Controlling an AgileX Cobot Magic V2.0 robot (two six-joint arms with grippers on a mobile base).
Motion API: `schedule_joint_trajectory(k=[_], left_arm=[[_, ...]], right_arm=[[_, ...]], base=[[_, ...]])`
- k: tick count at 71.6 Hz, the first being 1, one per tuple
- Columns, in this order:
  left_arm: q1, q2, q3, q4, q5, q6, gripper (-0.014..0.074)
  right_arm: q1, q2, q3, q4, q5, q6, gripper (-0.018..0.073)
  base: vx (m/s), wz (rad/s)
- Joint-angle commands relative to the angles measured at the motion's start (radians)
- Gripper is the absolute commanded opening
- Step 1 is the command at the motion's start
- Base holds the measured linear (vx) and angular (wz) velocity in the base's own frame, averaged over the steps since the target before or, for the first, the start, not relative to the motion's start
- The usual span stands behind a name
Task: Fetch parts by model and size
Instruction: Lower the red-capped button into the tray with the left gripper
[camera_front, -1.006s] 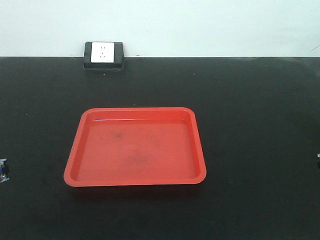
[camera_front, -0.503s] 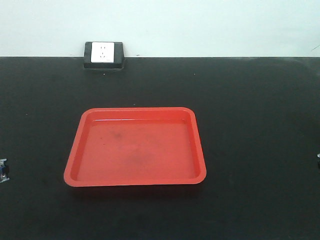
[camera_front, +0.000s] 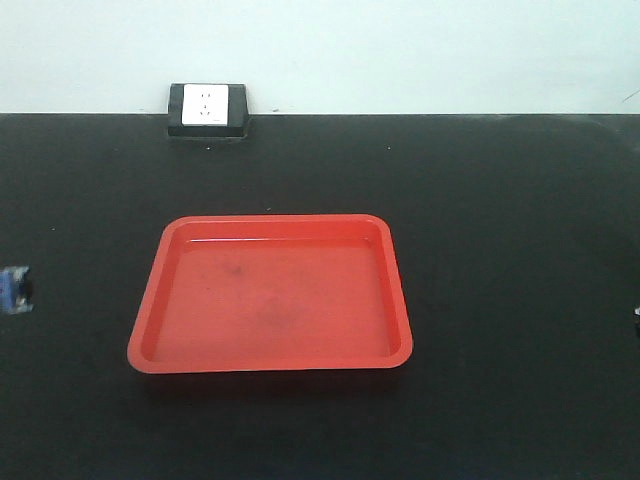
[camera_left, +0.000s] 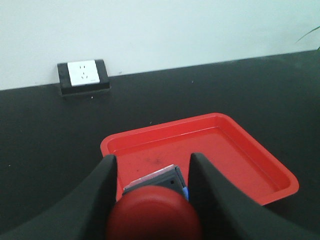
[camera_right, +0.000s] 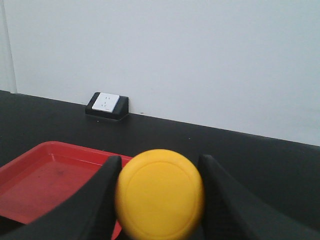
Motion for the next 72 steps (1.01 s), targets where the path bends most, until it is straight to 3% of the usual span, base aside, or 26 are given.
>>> schedule_joint_trajectory(k=[1, 41, 72], left_arm=[[-0.002, 0.139, -0.122, -0.006, -0.053, -0.008, -0.0003], [-0.004, 0.907, -0.599, -0.007, 0.121, -0.005, 0.0013], [-0.049, 1.219, -0.717, -0.005, 0.118, -0.005, 0.0065]], right_arm=[[-0.002, 0.014, -0.025, -0.008, -0.087, -0.005, -0.0010], [-0.002, 0.014, -0.025, -0.008, -0.087, -0.005, -0.0010], [-0.002, 0.014, -0.025, -0.008, -0.087, -0.005, -0.0010]], base=[[0.00, 0.00], [0.00, 0.00], [0.00, 0.00]])
